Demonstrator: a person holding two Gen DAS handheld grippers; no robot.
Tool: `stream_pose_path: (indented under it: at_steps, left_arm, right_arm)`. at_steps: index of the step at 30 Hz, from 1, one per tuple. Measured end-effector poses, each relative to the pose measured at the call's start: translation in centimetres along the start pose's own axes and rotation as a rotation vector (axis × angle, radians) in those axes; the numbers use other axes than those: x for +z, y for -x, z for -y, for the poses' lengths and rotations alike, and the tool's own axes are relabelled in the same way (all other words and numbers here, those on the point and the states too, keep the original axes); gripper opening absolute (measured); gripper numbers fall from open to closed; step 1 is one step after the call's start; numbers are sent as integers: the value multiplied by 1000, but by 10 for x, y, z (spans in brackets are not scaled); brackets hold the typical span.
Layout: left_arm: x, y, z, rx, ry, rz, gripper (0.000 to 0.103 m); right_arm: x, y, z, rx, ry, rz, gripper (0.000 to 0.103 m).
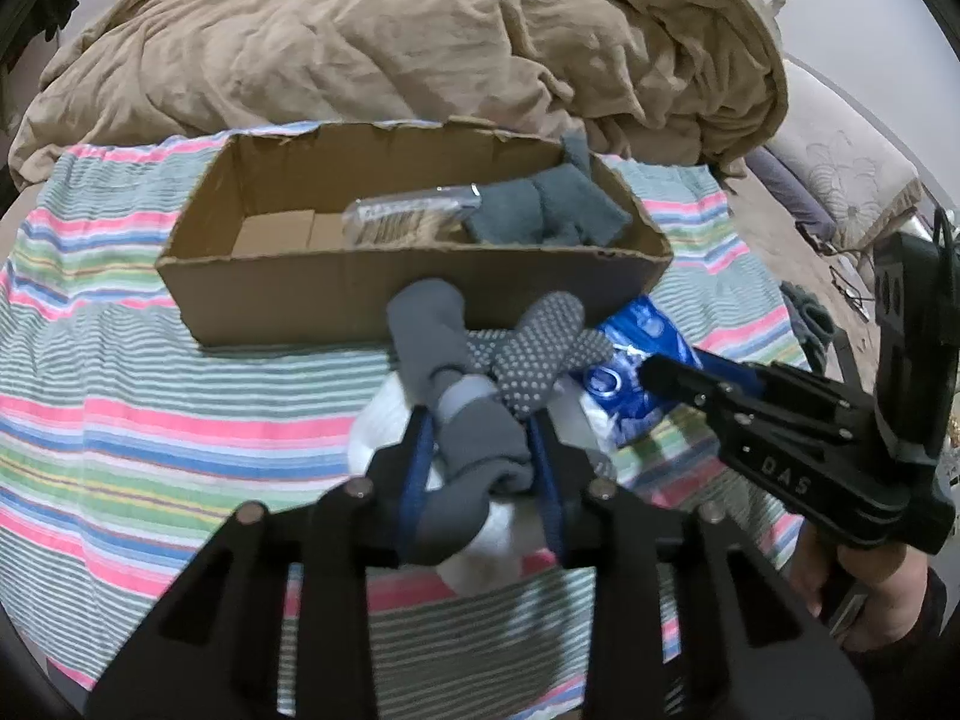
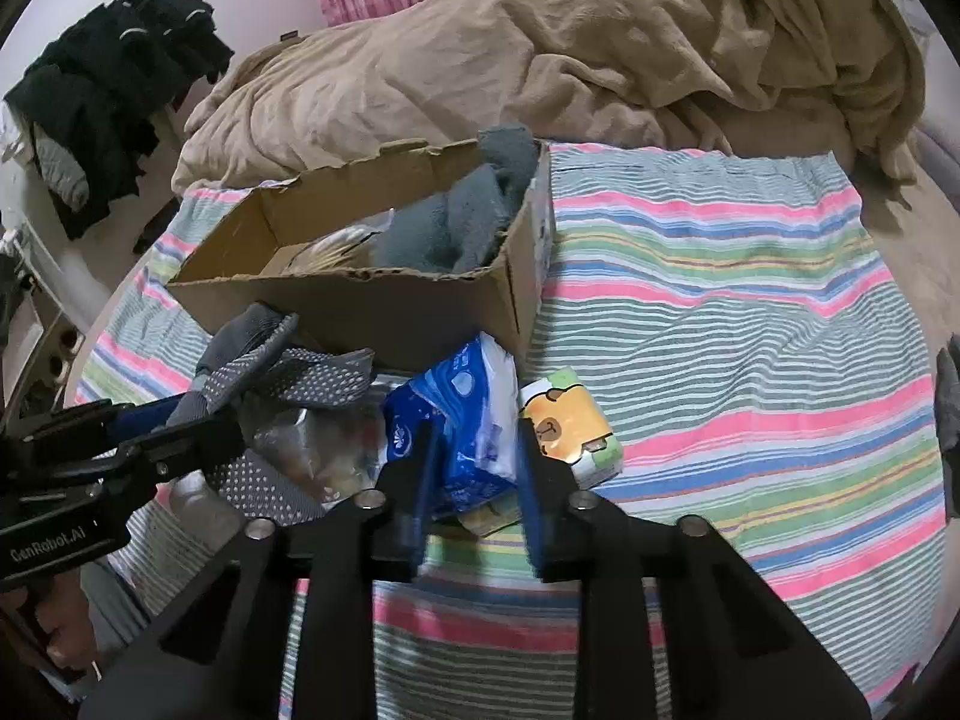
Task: Organize objects
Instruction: 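Grasp the grey-and-white socks with the left gripper while the right gripper grasps the blue tissue pack, then place the socks into the box with the left gripper while the right places the blue tissue pack in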
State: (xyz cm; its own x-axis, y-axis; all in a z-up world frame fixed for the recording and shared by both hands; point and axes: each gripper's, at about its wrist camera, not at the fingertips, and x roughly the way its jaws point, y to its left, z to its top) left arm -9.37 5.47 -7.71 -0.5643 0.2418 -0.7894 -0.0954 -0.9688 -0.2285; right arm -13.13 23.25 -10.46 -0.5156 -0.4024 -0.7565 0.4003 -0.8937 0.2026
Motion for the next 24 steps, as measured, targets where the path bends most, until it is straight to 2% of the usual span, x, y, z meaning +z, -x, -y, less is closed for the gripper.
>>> stream_pose_path:
  at_steps: [8, 16, 24]
  left_arm:
    - [4, 24, -2, -23, -10, 52, 27]
    - [12, 65, -8, -29, -2, 142, 27]
    - [23, 92, -24, -16, 10, 200, 27]
  right_arm:
    - [3, 22, -16, -57, 79, 38, 16]
    - [17, 56, -23, -44, 76, 111, 15]
    - [33, 79, -35, -28, 85, 168, 16]
